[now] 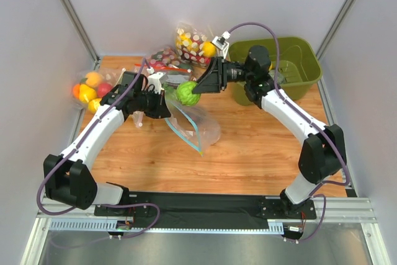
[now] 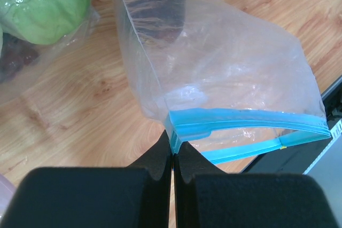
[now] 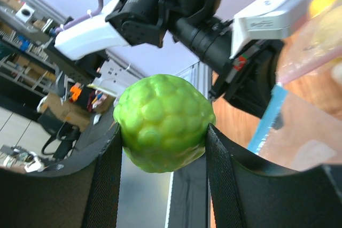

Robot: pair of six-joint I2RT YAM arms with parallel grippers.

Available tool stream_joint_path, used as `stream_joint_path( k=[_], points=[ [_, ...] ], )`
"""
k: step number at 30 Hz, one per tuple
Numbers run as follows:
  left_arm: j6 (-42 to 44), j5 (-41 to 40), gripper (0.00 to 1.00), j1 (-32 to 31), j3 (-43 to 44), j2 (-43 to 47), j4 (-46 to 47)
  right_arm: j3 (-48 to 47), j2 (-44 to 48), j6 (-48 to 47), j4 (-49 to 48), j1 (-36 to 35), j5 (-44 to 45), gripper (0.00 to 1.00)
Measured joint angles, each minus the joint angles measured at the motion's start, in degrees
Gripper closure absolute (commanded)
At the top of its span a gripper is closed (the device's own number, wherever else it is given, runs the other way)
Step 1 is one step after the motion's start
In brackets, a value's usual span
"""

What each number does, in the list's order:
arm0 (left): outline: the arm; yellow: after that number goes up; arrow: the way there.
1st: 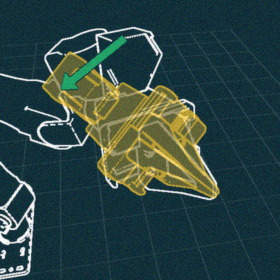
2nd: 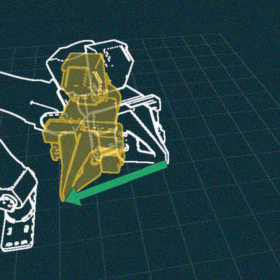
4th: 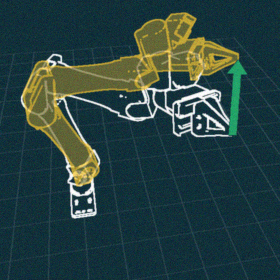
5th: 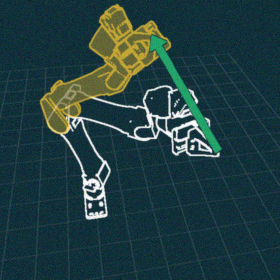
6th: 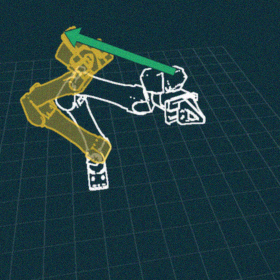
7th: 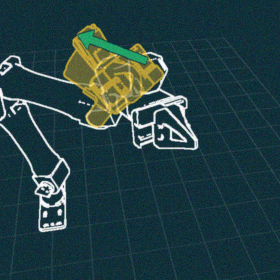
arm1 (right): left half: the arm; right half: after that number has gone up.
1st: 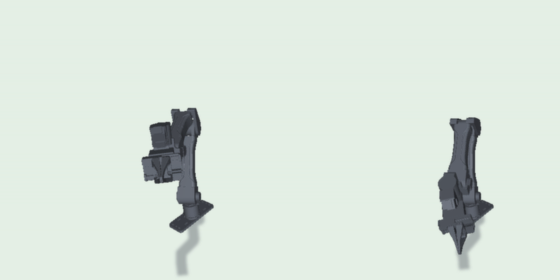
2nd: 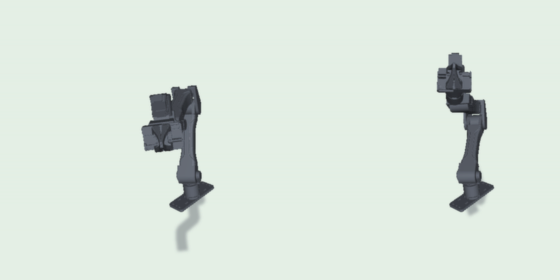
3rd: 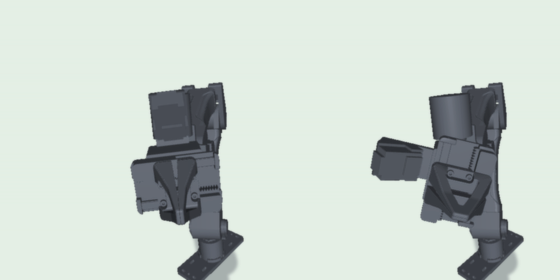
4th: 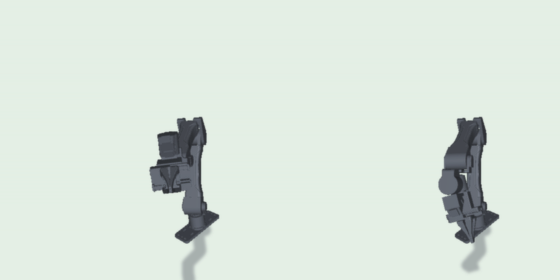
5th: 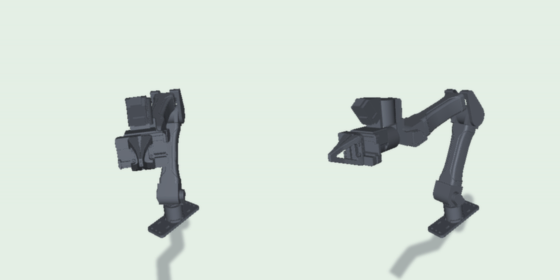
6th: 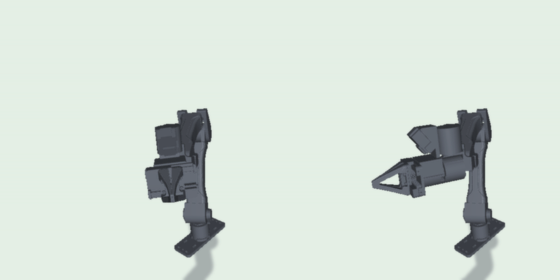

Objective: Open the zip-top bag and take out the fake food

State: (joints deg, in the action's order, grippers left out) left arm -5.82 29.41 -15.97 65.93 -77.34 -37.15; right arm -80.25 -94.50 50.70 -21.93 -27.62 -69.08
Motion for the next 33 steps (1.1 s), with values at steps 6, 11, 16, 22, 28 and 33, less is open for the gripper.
stream_joint_path(
  k=[6,11,16,22,28,33],
  points=[
    [0.02,0.13,1.0,0.0,0.0,0.02,-0.04,-0.07,0.07,-0.68,0.66,7.89,2.6,0.9],
    [0.04,1.62,1.0,0.0,0.0,0.28,0.0,-1.9,0.15,-8.15,11.61,16.0,8.81,0.9],
    [0.04,4.24,1.0,0.0,0.0,1.31,0.11,-4.85,0.2,-15.52,23.45,22.45,18.91,0.91],
    [0.17,7.5,1.0,0.0,0.0,2.97,0.39,-8.98,-0.04,-24.9,36.89,27.71,37.73,0.9],
    [0.22,11.8,1.0,0.04,-0.22,3.13,1.44,-14.08,-3.98,-30.21,43.65,30.4,51.39,0.77],
    [0.2,15.17,1.0,0.04,-0.57,3.15,2.23,-17.81,-9.81,-33.16,47.54,31.19,60.41,0.33]
  ],
)
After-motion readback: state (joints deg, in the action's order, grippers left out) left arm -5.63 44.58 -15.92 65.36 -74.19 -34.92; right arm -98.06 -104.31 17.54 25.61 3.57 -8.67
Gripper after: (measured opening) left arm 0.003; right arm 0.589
